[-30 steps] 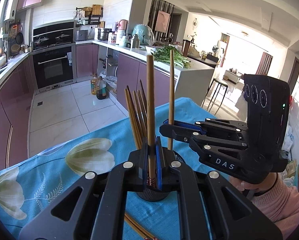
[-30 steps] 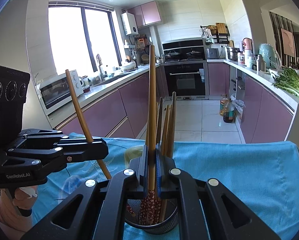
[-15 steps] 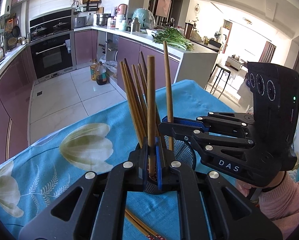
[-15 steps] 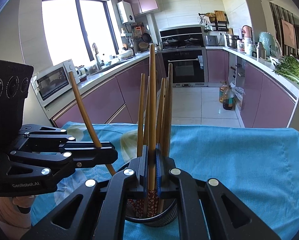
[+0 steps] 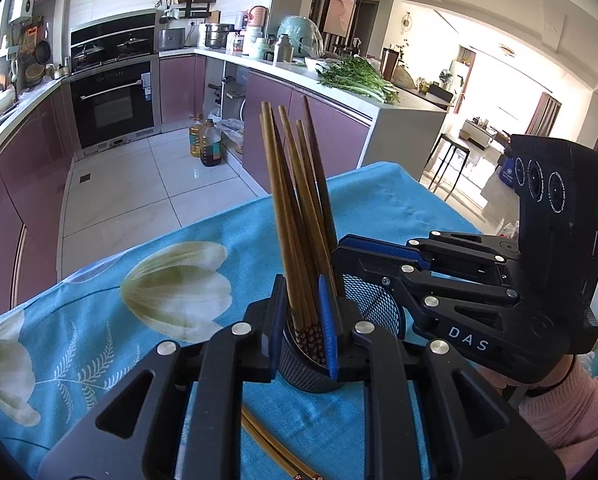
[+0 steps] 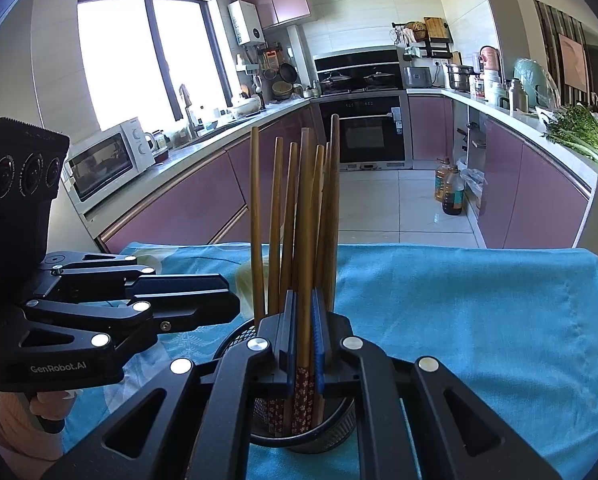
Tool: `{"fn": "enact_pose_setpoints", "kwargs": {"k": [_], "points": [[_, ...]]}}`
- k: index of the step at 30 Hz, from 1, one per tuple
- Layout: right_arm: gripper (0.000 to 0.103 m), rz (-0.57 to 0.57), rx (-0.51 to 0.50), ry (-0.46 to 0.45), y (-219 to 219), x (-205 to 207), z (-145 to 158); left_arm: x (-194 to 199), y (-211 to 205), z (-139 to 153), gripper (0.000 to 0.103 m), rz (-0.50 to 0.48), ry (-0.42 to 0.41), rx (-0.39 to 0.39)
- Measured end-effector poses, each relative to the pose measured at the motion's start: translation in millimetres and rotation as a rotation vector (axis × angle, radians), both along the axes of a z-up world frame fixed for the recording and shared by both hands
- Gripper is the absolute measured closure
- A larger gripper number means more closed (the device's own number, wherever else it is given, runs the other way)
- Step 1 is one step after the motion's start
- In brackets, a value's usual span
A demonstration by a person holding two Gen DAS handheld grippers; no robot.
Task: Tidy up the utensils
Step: 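Open both grippers to release the chopsticks into the holder and withdraw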
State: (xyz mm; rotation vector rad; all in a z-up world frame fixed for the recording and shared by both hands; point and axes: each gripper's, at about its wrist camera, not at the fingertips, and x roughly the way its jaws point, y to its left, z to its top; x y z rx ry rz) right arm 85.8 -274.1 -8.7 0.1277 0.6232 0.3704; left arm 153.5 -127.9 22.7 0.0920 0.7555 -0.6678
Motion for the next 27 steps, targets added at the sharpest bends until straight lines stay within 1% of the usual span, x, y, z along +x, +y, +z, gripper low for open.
{"fn": "enact_pose_setpoints", "kwargs": {"k": [5,7,9,10,11,12,13,15,17,18,21,22,25,27], "points": [[0.096,0.000,0.010,-0.014,-2,-6,3,-11,15,2,0.079,0.038,-0.033,-0.028],[0.094,0.012,0.020,-0.028,-3,-12,7,-18,24,4,0.073,0.063,-0.058,-0.037],[0.086,0.032,0.028,-0.045,-2,-20,11,-28,35,7,0.068,0.089,-0.091,-0.045],[0.085,0.047,0.032,-0.056,-1,-26,13,-33,41,8,0.066,0.104,-0.108,-0.047],[0.082,0.069,0.036,-0.065,0,-32,16,-38,47,8,0.064,0.120,-0.124,-0.049],[0.077,0.087,0.037,-0.071,2,-36,18,-43,53,9,0.059,0.133,-0.137,-0.051],[0.075,0.107,0.036,-0.079,5,-42,19,-48,60,8,0.055,0.150,-0.148,-0.052],[0.071,0.164,0.031,-0.090,12,-56,20,-56,73,5,0.051,0.184,-0.163,-0.046],[0.069,0.207,0.018,-0.084,21,-66,16,-62,85,-1,0.042,0.213,-0.158,-0.040],[0.067,0.226,0.015,-0.072,26,-70,12,-65,91,-6,0.041,0.229,-0.151,-0.039],[0.067,0.258,-0.017,-0.006,43,-72,-10,-74,105,-20,0.040,0.262,-0.128,-0.027],[0.067,0.259,-0.022,0.015,46,-71,-17,-75,109,-25,0.040,0.269,-0.116,-0.025],[0.067,0.253,-0.029,0.105,57,-65,-43,-79,115,-42,0.040,0.289,-0.094,0.014],[0.067,0.249,-0.031,0.153,62,-61,-57,-80,116,-53,0.040,0.291,-0.068,0.021]]}}
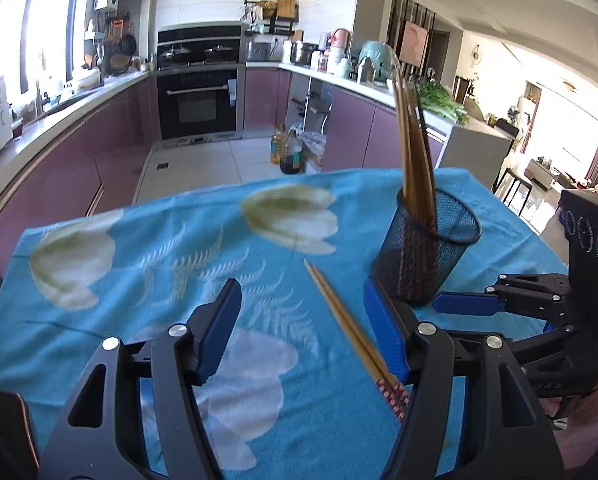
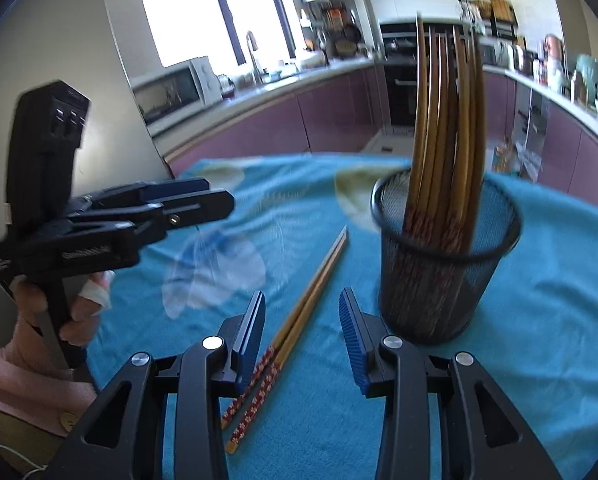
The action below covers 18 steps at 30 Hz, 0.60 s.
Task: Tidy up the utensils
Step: 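Open both grippers to release the chopsticks into the holder and withdraw, then move the left gripper to a remaining chopstick and close while the right gripper grasps the other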
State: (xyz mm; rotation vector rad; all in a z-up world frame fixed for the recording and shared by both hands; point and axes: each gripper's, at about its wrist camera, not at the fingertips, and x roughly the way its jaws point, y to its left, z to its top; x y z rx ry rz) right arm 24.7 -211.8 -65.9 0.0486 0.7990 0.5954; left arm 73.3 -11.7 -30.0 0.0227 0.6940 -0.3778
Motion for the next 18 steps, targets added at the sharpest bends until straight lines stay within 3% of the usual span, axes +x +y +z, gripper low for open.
{"fn": "enact_pose_setpoints", "kwargs": {"k": [5,18], "points": [[0.067,-0.006,-0.026,0.053,12,2,-18,0,2,-21,0.040,0.005,0.052,-0.003],[0.071,-0.036,-0.098,0.074,22,-6,-32,2,-3,-46,0.041,-0.021,0.107,-0.003]]}}
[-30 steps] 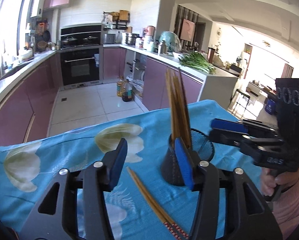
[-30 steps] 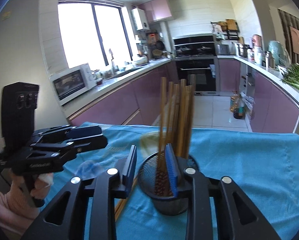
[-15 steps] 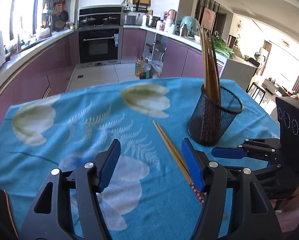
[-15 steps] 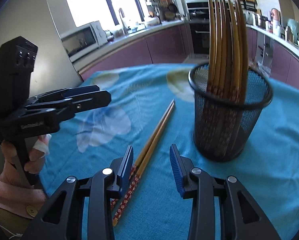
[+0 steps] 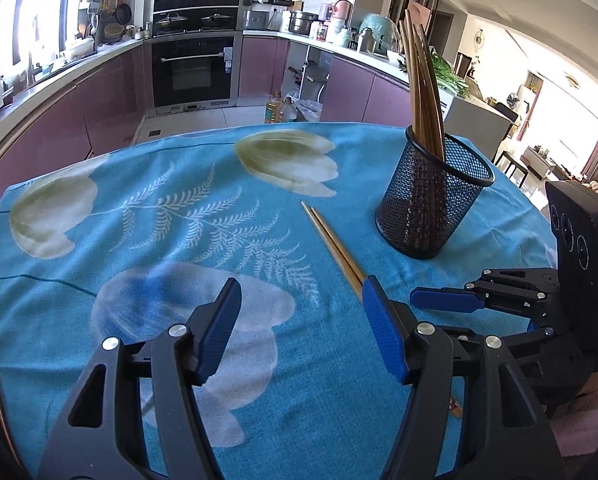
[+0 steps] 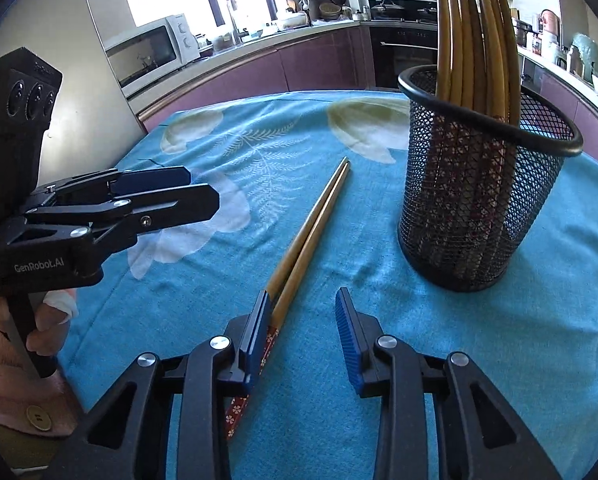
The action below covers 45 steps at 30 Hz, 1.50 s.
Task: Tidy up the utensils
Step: 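Move the left gripper to a remaining chopstick and close while the right gripper grasps the other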
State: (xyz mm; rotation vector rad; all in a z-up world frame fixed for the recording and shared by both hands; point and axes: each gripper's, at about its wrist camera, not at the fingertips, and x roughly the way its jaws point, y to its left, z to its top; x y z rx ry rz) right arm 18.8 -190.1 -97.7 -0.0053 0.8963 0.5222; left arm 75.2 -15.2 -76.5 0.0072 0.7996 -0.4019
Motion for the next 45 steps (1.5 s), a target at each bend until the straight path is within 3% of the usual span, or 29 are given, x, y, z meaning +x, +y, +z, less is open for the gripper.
{"fn": "enact_pose_setpoints", "kwargs": {"k": [29,45], "points": [[0.076,-0.040,0.032,0.045,-25,7,-1,20,-47,-36,0.050,-0.132,0.093,0.063],[0.076,-0.036,0.017,0.022,-19,20,1,19,-52,-40,0.073,-0.151,0.116,0.090]]}}
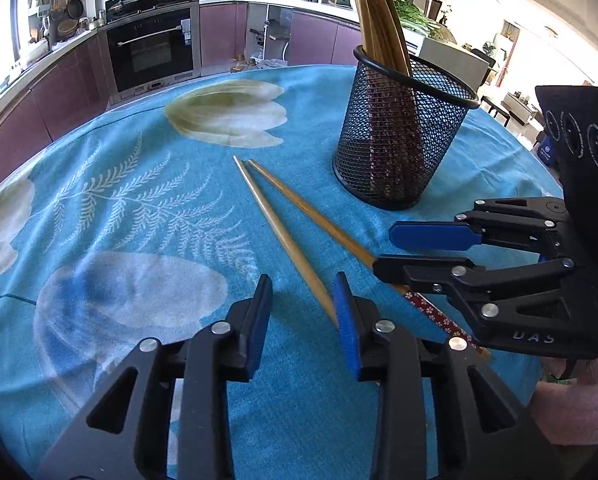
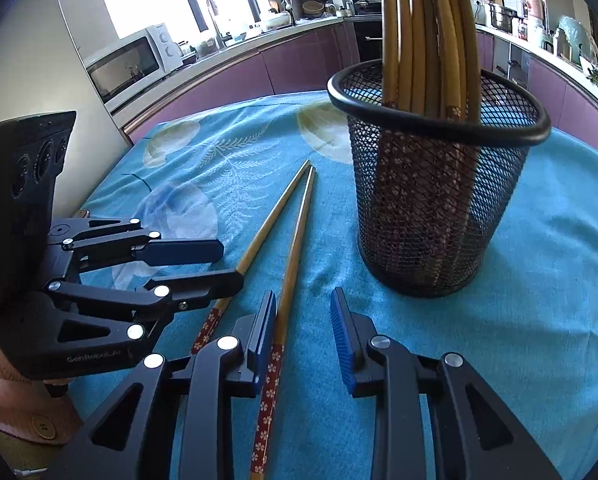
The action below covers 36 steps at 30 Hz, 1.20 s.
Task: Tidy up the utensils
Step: 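Move the left gripper to a remaining chopstick and close while the right gripper grasps the other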
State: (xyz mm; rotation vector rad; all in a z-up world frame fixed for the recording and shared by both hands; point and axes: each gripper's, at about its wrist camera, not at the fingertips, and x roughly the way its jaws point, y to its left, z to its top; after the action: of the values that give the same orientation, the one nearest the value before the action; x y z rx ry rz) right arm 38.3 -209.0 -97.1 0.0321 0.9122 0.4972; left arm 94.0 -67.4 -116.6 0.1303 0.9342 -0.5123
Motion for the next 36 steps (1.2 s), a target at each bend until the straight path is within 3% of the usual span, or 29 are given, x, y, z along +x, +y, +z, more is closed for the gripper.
{"fn": "enact_pose_setpoints", "kwargs": {"k": [7,20,30,36], "points": [[0.078,0.008,-0.022,-0.015,10,11,-1,2,5,0,0.071,0.006,0.016,-0.015],[0.093,-0.012,-0.001,-0.009,12,22,-3,12,6,-2,0.070,0.016,0.035,-0.039],[0.097,-0.042,0.057,0.001,3,19,-2,32,7,-1,0.075,0.040,0.047,-0.054],[0.096,-0.039,0.015,0.001,6,19,-3,43,-4,-4,0.084,0.026,0.063,-0.039]]}}
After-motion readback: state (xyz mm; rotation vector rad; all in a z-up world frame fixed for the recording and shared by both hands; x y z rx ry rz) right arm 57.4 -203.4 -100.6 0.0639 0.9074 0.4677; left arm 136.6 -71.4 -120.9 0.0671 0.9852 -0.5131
